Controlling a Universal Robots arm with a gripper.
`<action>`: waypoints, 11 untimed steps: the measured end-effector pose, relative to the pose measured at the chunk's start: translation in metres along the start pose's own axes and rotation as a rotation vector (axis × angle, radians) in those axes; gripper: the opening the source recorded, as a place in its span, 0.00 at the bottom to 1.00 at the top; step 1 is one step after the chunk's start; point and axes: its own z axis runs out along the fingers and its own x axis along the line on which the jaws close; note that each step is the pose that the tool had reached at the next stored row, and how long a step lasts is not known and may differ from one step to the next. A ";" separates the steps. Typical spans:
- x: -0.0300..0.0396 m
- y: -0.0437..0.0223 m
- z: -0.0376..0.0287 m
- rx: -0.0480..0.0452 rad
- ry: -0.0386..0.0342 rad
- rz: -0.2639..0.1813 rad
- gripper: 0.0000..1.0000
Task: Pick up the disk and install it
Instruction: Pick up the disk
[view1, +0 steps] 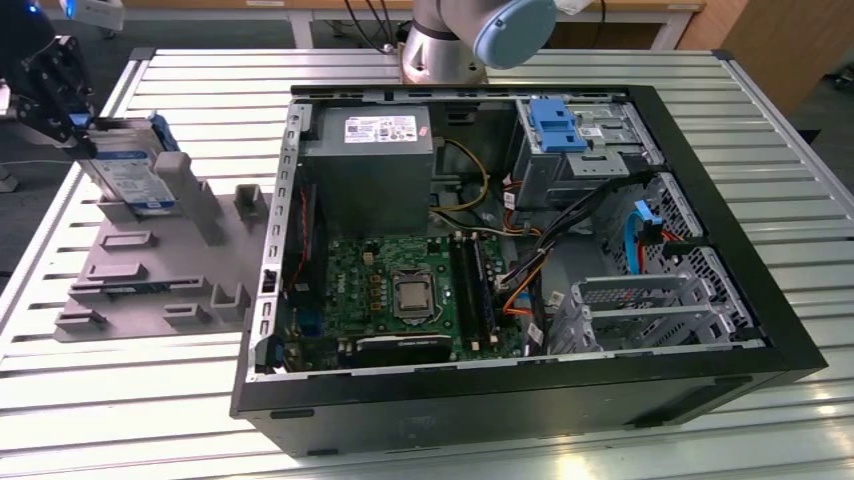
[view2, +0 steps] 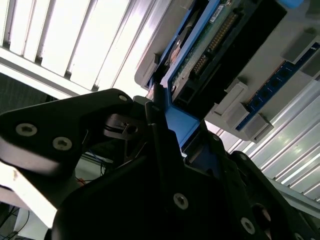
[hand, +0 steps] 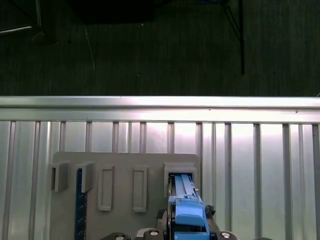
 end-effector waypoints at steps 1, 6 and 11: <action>0.0000 0.0000 -0.0005 -0.0001 0.0000 0.000 0.36; 0.0000 0.0000 -0.0031 -0.0001 0.0000 0.000 0.36; 0.0000 0.0001 -0.0056 -0.0001 0.0000 0.000 0.36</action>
